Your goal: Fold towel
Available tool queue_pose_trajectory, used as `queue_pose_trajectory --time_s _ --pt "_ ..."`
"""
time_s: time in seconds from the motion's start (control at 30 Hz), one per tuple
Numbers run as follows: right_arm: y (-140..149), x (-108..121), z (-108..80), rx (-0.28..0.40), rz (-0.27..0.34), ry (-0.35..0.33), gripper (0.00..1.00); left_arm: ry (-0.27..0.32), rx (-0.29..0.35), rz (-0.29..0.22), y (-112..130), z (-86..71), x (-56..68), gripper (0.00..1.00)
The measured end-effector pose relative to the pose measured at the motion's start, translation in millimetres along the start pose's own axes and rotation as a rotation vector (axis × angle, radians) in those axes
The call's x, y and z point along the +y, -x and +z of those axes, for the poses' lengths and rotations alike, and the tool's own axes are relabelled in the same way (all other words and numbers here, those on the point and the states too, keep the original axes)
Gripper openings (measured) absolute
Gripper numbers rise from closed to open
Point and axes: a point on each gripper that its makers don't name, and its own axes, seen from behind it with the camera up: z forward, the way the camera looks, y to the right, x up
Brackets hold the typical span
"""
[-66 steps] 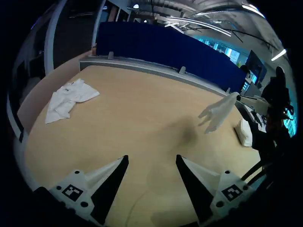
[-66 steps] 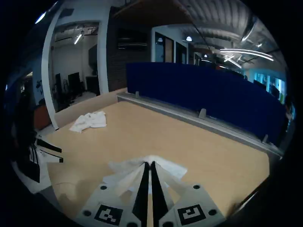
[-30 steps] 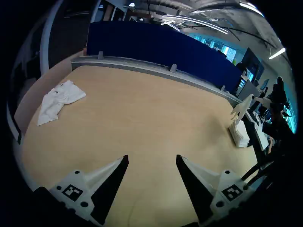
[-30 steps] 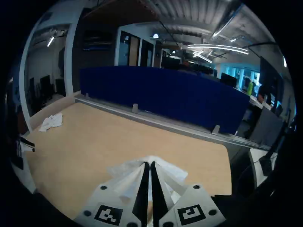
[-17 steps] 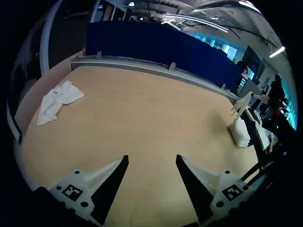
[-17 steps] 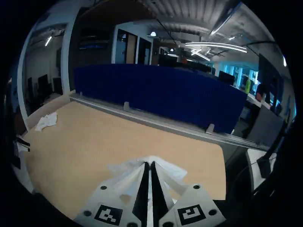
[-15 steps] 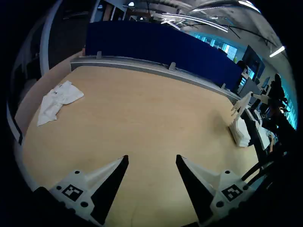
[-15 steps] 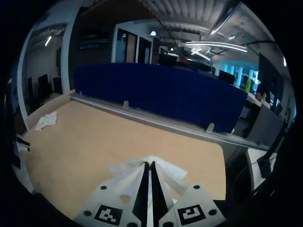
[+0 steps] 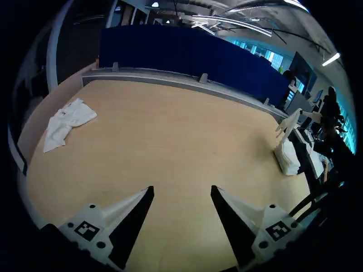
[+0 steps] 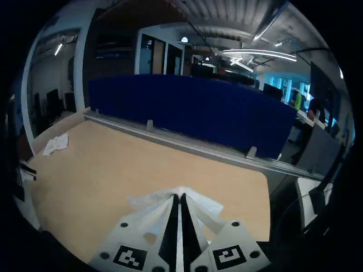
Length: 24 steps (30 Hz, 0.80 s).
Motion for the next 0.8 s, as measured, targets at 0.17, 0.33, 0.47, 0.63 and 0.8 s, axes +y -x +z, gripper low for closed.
queue_pose_trajectory --time_s 0.17,0.33,0.47,0.63,0.8 --pt "-1.4 1.7 -0.3 0.004 0.001 -0.006 0.03 0.002 -0.002 0.003 1.5 0.8 5.0 0.93" --pt "-4.0 3.7 2.1 0.009 -0.002 -0.006 0.03 0.001 -0.004 0.007 1.4 0.3 7.4 0.93" --pt "-6.1 5.0 4.3 0.012 -0.004 -0.007 0.03 0.000 -0.003 0.005 0.6 -0.2 8.5 0.93" --pt "-9.0 6.8 5.8 0.017 -0.002 -0.008 0.03 -0.003 -0.003 0.003 1.2 -0.3 9.4 0.93" --pt "-13.1 7.7 7.2 0.024 0.000 -0.008 0.03 -0.003 -0.004 0.005 1.2 -0.5 10.9 0.93"
